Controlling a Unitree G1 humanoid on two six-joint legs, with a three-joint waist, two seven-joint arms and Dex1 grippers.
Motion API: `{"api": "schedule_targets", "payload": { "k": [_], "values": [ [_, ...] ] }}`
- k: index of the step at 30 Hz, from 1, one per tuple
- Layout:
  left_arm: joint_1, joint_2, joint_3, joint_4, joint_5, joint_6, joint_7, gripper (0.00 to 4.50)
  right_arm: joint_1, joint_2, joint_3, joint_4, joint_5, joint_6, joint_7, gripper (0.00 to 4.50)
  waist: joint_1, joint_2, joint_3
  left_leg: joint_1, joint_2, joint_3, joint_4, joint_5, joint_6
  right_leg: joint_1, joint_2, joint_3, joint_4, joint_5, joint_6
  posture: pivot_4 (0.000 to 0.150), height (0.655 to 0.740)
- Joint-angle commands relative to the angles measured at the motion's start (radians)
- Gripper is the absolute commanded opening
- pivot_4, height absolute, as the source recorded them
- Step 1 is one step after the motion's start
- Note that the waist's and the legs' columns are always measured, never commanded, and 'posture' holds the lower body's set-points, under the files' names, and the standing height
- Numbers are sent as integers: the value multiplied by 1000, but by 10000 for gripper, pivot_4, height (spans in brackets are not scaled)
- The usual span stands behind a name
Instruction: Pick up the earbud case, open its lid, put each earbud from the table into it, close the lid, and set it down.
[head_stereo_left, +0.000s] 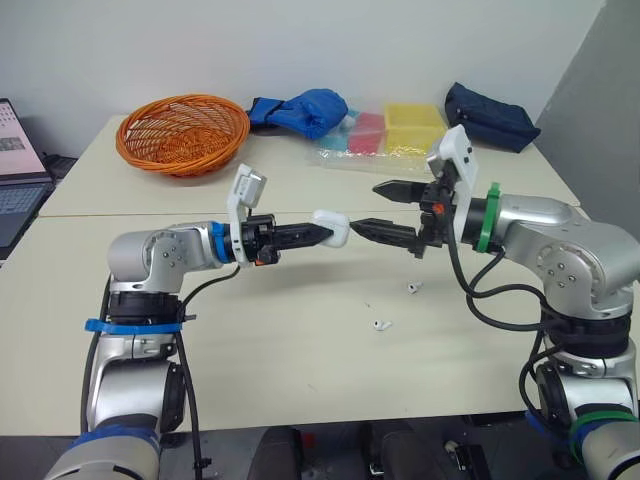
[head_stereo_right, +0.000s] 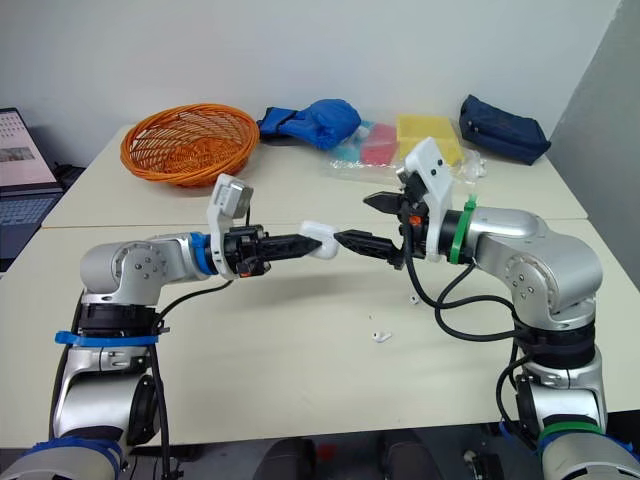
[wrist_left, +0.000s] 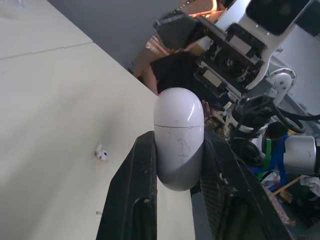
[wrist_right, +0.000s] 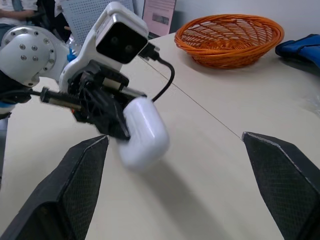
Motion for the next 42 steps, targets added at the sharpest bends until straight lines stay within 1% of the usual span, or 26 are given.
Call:
{"api": "schedule_targets", "payload": {
  "k": [1,9,15,20,23,25,27,28,30,33,35,37,38,40,42],
  "values": [
    [-8,-5,31,-63,-61,13,40,7707,-33,-2,3,9,11,-13,-15,44736,1,0,0,0,0,-1,1,0,0,0,0,0,0,0,-1,1500,7400],
    [2,3,36,-113,-129,27,92,7707,-43,-17,58,52,-1,-39,4,44736,1,0,0,0,0,1,2,0,0,1,0,0,0,1,-1,1500,7400],
    [17,24,17,-140,-157,21,85,7707,-48,-27,78,92,-37,-76,-8,44736,1,0,0,0,0,1,1,0,0,0,0,0,-1,1,-1,1500,7400],
    [30,25,6,-157,-169,15,91,7707,-57,-24,52,123,-55,-89,-42,44736,1,0,0,0,0,1,2,0,0,0,0,0,-1,1,-1,1500,7400],
    [38,17,3,-164,-159,-21,98,7707,-73,-28,18,127,-25,-65,-41,44736,1,0,0,0,0,1,1,0,0,0,0,0,-1,1,-1,1500,7400],
    [46,4,2,-174,-131,-91,108,7707,-90,-36,-30,125,33,-14,-27,44736,1,0,0,0,0,1,1,0,0,0,0,0,-1,1,-1,1500,7400],
    [75,-20,-18,-204,-57,-244,124,7707,-95,-70,-74,116,102,46,13,44736,2,0,0,-1,0,1,1,0,0,0,0,0,-1,1,-1,1500,7400],
    [88,-51,-8,-213,-38,-307,152,7707,-94,-95,-93,116,135,74,36,44736,4,0,0,-1,0,1,1,0,0,0,0,0,-2,1,-1,1500,7400],
    [109,-115,-3,-217,34,-471,216,7707,-95,-147,-113,140,168,101,75,44736,6,0,0,-1,0,1,1,0,0,1,-1,1,-4,1,-1,1500,7400],
    [129,-166,-10,-225,92,-577,284,7707,-89,-198,-127,172,188,105,103,44736,6,0,0,-2,0,1,1,0,0,2,-1,2,-7,2,0,1500,7400],
    [178,-218,-28,-263,166,-737,326,7707,-46,-285,-70,226,101,0,167,44736,6,0,0,-2,-1,1,1,0,0,2,-1,2,-8,2,1,1500,7400],
    [202,-281,-12,-235,205,-795,438,7707,18,-351,7,249,25,-109,238,44736,6,0,-1,-2,-1,1,0,0,0,3,-2,3,-11,3,2,1500,7400],
    [226,-283,-12,-224,219,-855,420,7707,57,-363,41,237,-1,-165,266,44736,6,0,-1,-2,-1,1,0,0,1,5,-2,2,-15,3,2,1500,7400],
    [291,-243,-31,-200,276,-1005,333,7707,138,-358,84,181,-7,-220,306,44736,0,0,-1,-2,-1,1,-1,-1,1,6,-2,3,-17,4,4,1500,7400],
    [331,-224,-17,-189,263,-1043,304,7707,203,-335,108,124,-2,-243,314,44736,-6,0,-1,-2,0,3,-2,-1,2,4,0,3,-17,4,4,1500,7400]
  ]
}}
